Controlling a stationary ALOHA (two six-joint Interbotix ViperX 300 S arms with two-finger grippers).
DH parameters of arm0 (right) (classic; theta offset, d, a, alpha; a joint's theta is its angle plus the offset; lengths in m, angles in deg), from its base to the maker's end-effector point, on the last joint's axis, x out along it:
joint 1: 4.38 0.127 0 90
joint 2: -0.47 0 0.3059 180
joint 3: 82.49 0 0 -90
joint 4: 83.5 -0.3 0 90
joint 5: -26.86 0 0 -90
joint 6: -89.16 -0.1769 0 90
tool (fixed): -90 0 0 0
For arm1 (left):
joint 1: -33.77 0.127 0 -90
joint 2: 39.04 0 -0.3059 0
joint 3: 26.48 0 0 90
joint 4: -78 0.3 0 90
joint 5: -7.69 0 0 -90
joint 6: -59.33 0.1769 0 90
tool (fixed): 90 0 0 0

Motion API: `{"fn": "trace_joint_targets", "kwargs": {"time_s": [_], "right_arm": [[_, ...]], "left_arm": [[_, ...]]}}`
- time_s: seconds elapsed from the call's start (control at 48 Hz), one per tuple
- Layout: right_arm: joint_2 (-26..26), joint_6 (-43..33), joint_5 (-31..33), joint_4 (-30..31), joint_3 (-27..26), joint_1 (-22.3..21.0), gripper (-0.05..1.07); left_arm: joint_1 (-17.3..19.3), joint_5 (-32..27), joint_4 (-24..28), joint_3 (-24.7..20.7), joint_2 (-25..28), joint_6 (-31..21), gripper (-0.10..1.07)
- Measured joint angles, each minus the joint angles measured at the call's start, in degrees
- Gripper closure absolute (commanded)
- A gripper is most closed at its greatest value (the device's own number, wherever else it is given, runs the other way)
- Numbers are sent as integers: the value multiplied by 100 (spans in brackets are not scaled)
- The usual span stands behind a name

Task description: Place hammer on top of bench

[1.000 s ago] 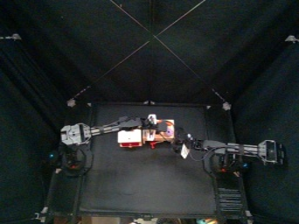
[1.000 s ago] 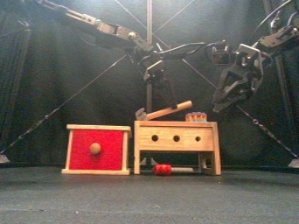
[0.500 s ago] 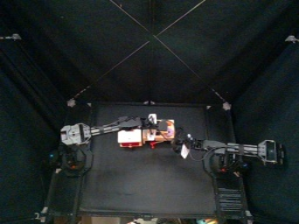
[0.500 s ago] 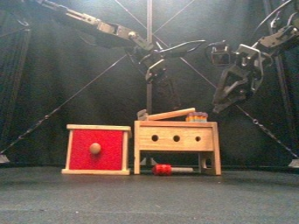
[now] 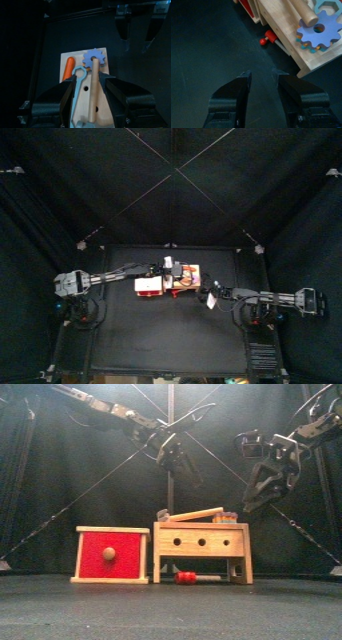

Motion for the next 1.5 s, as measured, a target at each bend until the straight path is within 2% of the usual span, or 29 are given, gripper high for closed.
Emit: {"fn": "trace_joint_targets", "kwargs": {"time_s": [0.271, 0.604, 1.125, 1.5], "right_arm": [[-9, 0, -9, 18, 0, 0, 25], [0, 0, -9, 18, -9, 0, 25], [-44, -9, -9, 53, -9, 44, 25], [-62, -9, 0, 70, -9, 79, 25]], "left_arm": [[-79, 1239, -422, 1248, -782, -18, 18], [-378, 1925, -738, 2250, -1336, -18, 18], [-844, 2962, -905, 3498, -2180, -18, 18], [-914, 3146, -940, 3876, -2417, -35, 18]]}}
